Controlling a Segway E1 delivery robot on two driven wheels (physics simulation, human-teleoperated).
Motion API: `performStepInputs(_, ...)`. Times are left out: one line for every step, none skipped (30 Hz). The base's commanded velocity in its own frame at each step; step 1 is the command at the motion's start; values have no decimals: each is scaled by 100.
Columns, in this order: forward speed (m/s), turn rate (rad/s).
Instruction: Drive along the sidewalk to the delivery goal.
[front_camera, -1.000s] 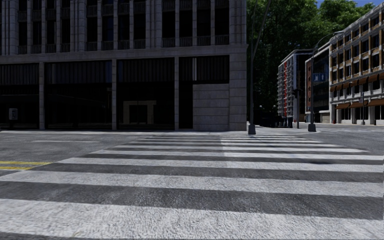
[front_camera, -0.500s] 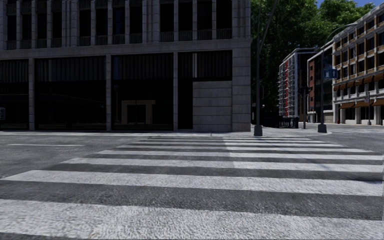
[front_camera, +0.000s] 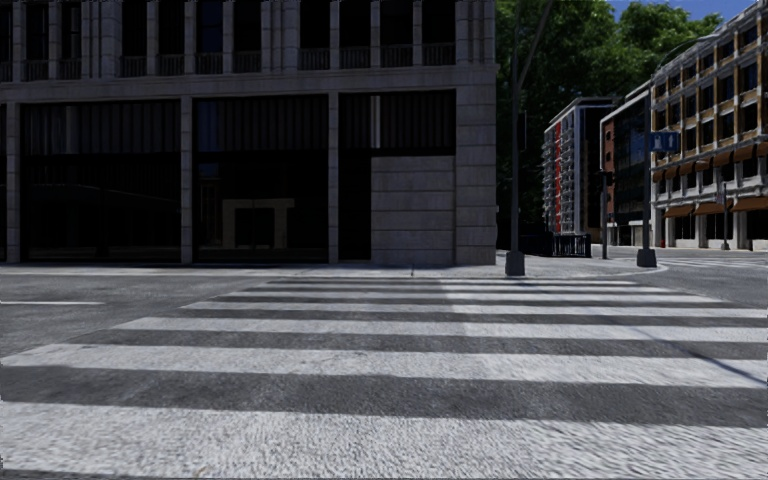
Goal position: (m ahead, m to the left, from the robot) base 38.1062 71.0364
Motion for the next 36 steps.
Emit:
performStepInputs(200, -11)
performStepInputs(200, 0)
performStepInputs(200, 0)
performStepInputs(200, 0)
performStepInputs(200, 0)
performStepInputs(200, 0)
performStepInputs(200, 0)
performStepInputs(200, 0)
performStepInputs(200, 0)
performStepInputs(200, 0)
performStepInputs(200, 0)
performStepInputs(200, 0)
performStepInputs(200, 0)
performStepInputs(200, 0)
performStepInputs(200, 0)
performStepInputs(200, 0)
performStepInputs(200, 0)
performStepInputs(200, 0)
performStepInputs(200, 0)
performStepInputs(200, 0)
performStepInputs(200, 0)
performStepInputs(200, 0)
performStepInputs(200, 0)
performStepInputs(200, 0)
performStepInputs(200, 0)
performStepInputs(200, 0)
performStepInputs(200, 0)
performStepInputs(200, 0)
performStepInputs(200, 0)
performStepInputs(200, 0)
performStepInputs(200, 0)
performStepInputs(200, 0)
performStepInputs(200, 0)
performStepInputs(200, 0)
performStepInputs(200, 0)
performStepInputs(200, 0)
